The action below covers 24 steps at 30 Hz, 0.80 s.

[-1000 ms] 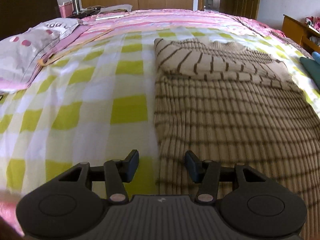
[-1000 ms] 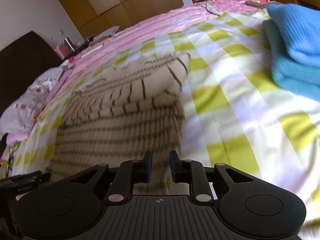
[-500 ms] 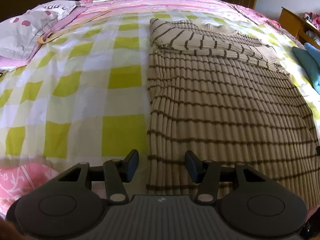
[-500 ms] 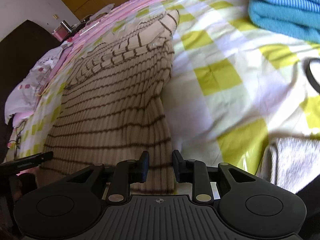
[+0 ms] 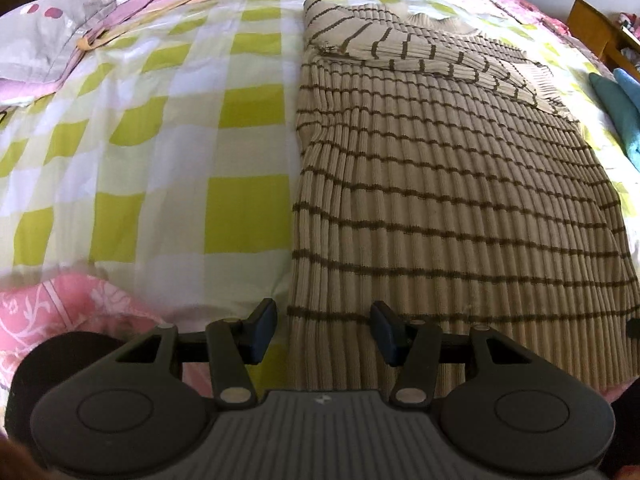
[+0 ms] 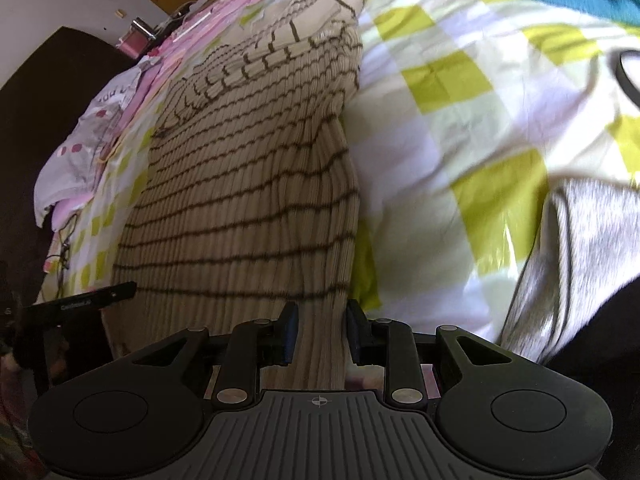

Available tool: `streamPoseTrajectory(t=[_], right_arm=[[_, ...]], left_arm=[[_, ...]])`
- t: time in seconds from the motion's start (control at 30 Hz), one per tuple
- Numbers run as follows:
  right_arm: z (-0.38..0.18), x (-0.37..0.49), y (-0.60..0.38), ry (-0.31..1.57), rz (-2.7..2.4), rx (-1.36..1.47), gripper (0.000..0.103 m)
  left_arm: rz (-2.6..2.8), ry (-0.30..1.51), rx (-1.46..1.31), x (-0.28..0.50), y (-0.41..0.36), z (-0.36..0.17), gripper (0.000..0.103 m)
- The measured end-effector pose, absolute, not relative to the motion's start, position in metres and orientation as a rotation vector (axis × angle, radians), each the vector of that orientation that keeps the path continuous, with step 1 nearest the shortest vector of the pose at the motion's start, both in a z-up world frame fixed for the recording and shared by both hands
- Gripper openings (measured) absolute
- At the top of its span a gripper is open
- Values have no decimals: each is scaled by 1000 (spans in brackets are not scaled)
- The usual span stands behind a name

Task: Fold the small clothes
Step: 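Grasp the sweater hem with the left tool while the right tool grasps the hem too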

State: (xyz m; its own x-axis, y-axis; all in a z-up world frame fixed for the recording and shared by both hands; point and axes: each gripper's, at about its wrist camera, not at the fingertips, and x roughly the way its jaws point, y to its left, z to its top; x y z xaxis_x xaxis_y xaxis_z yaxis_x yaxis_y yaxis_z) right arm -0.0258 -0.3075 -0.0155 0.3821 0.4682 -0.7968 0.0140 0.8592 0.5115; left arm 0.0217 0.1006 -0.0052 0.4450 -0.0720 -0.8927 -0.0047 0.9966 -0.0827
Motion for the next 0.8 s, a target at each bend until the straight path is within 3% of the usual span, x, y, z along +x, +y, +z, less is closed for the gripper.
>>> streamPoseTrajectory(t=[0.2,0.43,0.8], right_arm=[[-20,-31,-307,1156,328,543,27],[-27,-32,-306,1139,342,627,23],[-30,-36,-306,1111,343,666,25]], left_arm=[[-46,1124,-107,21,103,-5,55],[-69,1117,-177,15,110,-3,26],[-79,1132,-176,17,108,-5,27]])
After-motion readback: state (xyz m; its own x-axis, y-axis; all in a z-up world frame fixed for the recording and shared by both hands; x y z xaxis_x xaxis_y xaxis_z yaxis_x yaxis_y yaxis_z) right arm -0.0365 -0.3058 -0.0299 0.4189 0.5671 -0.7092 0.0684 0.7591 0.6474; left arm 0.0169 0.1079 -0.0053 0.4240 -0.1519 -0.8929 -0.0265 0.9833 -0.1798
